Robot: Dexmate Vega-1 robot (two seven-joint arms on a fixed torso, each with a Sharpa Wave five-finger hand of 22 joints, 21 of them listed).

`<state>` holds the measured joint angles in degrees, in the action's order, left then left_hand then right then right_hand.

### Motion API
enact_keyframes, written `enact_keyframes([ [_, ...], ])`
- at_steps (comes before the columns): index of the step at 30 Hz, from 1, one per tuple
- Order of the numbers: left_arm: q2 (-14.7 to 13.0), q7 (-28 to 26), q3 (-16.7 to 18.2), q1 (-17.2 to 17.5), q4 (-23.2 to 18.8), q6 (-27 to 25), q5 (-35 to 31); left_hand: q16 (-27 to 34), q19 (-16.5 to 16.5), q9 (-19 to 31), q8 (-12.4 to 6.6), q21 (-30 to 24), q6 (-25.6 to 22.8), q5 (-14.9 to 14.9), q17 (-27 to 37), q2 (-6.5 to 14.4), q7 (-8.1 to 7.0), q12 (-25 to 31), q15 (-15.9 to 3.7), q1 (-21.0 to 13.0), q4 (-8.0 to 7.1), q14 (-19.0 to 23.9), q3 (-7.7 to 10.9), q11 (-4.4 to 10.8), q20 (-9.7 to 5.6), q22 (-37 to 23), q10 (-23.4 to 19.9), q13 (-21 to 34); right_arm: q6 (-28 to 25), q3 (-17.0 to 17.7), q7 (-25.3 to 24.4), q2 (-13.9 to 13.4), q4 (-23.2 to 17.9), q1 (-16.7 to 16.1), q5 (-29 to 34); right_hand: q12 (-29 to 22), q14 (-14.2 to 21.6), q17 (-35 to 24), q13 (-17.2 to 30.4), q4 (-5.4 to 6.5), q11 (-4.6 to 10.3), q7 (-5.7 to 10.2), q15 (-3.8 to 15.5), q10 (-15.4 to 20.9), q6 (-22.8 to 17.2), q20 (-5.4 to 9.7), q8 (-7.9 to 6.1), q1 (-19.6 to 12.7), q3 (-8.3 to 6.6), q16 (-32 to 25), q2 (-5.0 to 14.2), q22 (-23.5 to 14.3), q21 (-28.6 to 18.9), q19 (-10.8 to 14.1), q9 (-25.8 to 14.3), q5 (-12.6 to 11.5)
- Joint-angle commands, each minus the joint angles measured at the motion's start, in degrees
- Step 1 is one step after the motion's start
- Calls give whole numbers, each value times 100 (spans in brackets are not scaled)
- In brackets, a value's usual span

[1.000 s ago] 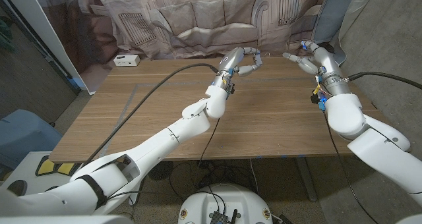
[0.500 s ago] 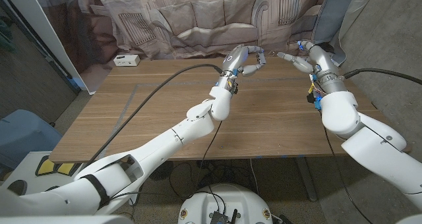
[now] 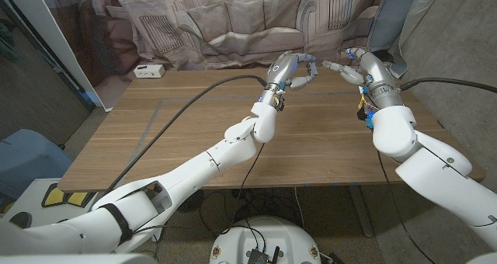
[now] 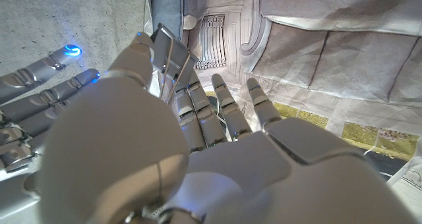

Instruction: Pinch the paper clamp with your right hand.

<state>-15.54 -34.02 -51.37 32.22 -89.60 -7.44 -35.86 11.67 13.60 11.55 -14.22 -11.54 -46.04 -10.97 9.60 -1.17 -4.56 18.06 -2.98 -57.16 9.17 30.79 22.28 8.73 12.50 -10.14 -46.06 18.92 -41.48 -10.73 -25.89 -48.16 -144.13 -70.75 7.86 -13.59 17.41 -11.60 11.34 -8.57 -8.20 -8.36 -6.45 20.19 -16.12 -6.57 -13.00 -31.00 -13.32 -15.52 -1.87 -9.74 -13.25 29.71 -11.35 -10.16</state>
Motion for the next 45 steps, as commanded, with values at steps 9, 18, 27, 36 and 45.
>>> enact_keyframes([
  [9, 150, -629, -46, 76, 178, 198, -119, -5, 15, 38, -56, 10, -254, -21, 27, 200, -118, 58, -465, -153, -7, 18, -10, 354, -5, -15, -511, 52, -325, -222, -113, 69, -34, 188, -69, -39, 154, -21, 16, 13, -41, -152, -15, 100, -129, 8, -58, -101, -6, -41, 6, -13, -38, 180, -7, -33],
  [18, 210, -805, -139, 48, 255, 83, -328, 12, 35, 39, -63, 5, -309, -21, 35, 218, -131, 61, -463, -153, -15, 56, -27, 364, -6, -15, -573, 73, -440, -295, -135, 33, -68, 234, -123, -31, 195, -23, 14, 11, -40, -202, -37, 143, -165, 17, -57, -127, -4, -42, 4, -14, -51, 286, -7, -35],
  [27, 300, -774, -243, -74, 378, 110, -360, 17, 42, 40, -55, 4, -307, -21, 37, 219, -131, 50, -458, -148, -19, 71, -39, 361, -5, -16, -572, 83, -424, -361, -193, -23, -140, 225, -105, -25, 209, -23, 13, 8, -47, -222, -44, 166, -171, 19, -49, -149, -4, -37, 3, -14, -49, 325, -8, -37],
  [36, 369, -908, -306, -134, 472, 190, -398, 16, 47, 40, -53, 4, -319, -21, 36, 214, -144, 43, -458, -151, -16, 75, -47, 363, -5, -15, -577, 90, -554, -415, -210, -24, -168, 271, -126, -16, 234, -22, 12, -5, -40, -209, -35, 190, -179, 30, -42, -195, -16, -35, 10, -15, -45, 365, -8, -42],
  [45, 392, -985, -331, -154, 471, 166, -457, 20, 54, 41, -59, 4, -358, -20, 37, 216, -166, 48, -454, -146, -20, 91, -61, 368, -5, -15, -622, 103, -612, -420, -258, -3, -153, 297, -174, -2, 249, -21, 10, -21, 15, -182, -43, 210, -232, 35, -50, -261, -32, -26, 21, -16, -39, 412, -9, -47],
])
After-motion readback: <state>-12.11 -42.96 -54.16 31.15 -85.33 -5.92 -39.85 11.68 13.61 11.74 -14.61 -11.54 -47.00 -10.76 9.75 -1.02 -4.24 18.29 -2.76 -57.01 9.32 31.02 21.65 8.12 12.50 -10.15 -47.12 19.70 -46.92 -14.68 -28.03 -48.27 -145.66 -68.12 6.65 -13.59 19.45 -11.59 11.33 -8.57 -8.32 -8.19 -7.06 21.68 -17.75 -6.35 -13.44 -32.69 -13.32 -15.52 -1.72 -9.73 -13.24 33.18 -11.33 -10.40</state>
